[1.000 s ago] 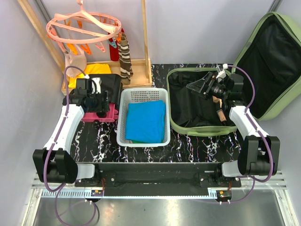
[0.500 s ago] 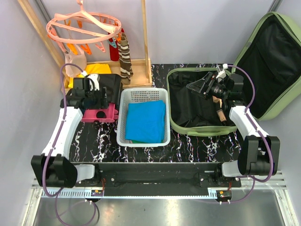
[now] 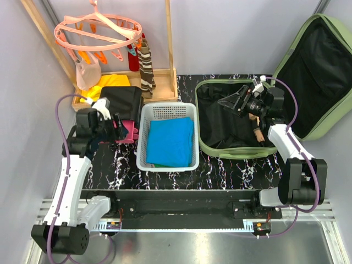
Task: Open, take out, and arrange the luggage
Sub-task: Place the object in the container, then close the drawer
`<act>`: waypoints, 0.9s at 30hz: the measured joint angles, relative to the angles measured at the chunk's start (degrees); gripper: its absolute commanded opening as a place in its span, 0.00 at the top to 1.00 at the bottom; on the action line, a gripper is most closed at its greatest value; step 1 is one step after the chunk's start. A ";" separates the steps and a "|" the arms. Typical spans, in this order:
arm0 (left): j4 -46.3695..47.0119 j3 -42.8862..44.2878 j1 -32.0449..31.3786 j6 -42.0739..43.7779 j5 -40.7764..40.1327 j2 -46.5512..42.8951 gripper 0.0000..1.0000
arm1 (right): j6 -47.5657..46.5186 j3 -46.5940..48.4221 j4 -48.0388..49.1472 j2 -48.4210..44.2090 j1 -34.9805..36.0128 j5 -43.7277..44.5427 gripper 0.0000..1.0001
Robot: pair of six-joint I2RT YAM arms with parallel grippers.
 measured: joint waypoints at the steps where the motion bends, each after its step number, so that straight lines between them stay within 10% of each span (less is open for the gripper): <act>1: -0.79 -1.44 0.02 -0.85 0.63 -0.76 0.34 | 0.02 -0.09 0.02 0.00 0.00 0.00 0.14; 27: 4.55 -11.47 0.00 -7.17 5.70 -1.20 0.34 | 0.68 -1.84 1.60 -0.04 0.00 -0.15 0.14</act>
